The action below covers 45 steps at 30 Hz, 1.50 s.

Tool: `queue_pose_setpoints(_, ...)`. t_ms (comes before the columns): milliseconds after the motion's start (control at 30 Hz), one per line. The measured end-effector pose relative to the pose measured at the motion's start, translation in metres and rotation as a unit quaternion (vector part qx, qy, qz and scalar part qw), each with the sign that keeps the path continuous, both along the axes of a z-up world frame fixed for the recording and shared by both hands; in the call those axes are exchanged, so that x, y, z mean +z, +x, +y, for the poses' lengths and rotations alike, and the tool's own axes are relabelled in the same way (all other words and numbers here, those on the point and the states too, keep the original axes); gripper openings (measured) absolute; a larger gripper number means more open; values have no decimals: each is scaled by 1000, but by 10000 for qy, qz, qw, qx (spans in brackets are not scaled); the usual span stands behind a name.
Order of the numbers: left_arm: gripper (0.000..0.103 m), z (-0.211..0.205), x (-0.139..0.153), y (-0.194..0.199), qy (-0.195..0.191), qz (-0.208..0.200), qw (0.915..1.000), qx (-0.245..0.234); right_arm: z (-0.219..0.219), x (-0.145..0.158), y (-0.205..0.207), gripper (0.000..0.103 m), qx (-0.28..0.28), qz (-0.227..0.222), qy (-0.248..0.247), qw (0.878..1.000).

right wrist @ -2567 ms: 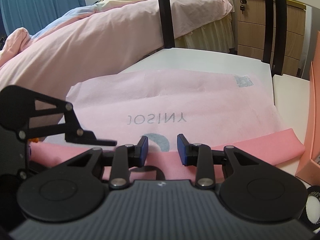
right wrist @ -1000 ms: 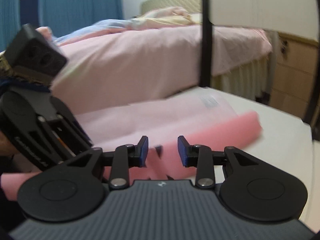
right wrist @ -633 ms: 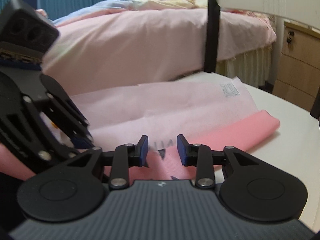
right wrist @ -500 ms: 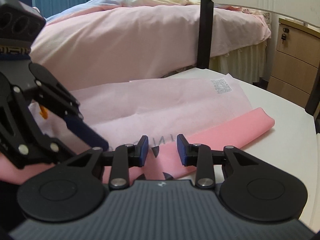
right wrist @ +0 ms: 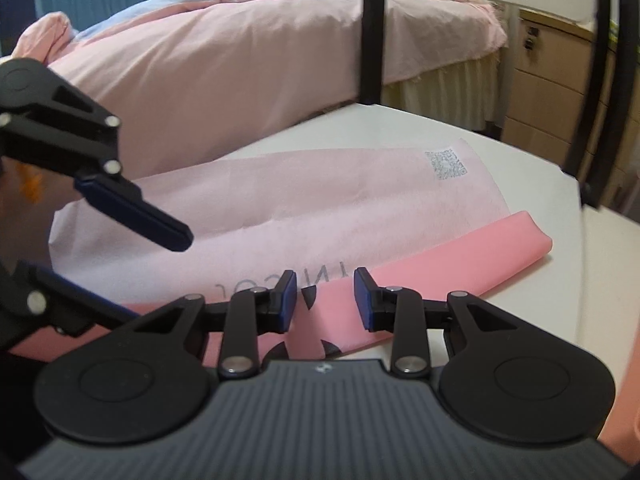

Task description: Fold shopping bag

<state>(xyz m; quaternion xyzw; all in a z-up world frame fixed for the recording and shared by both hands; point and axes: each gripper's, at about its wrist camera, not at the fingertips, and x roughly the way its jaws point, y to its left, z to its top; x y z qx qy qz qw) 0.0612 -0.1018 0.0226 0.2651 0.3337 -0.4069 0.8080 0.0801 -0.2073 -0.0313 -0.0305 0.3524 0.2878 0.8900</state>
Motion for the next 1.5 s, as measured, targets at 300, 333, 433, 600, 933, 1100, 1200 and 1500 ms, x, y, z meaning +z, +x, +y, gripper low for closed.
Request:
queue_pose_setpoints(300,47,-41,-41,-29,1287,-916,9868,-347,-30,3,-6,33,-351,502,566,9965)
queue_pose_setpoints(333,47,-46,-47,-37,1482,-1193,9805,-484,-31,3,-6,33,-385,545,579,9961)
queue_pose_setpoints(433,47,-54,-66,-57,1999,-1820,9592,-830,-32,4,-7,33,-466,662,624,9948)
queue_pose_setpoints(600,49,-60,-91,-73,2556,-2161,9339,-1259,-33,5,-6,33,-528,782,681,9932)
queue_pose_setpoints(933,49,-52,-98,-61,2747,-2346,9272,-989,-36,5,-4,33,-407,837,682,9933)
queue_pose_setpoints(1100,49,-48,-103,-58,3008,-2638,9124,-863,-33,5,-4,33,-366,808,577,9944)
queue_pose_setpoints(1200,45,-47,-102,-58,2915,-2556,9168,-960,-32,6,-5,33,-328,792,501,9951)
queue_pose_setpoints(1500,15,-44,-82,-52,2202,-2023,9501,-890,-29,8,-20,33,-14,435,-12,9991)
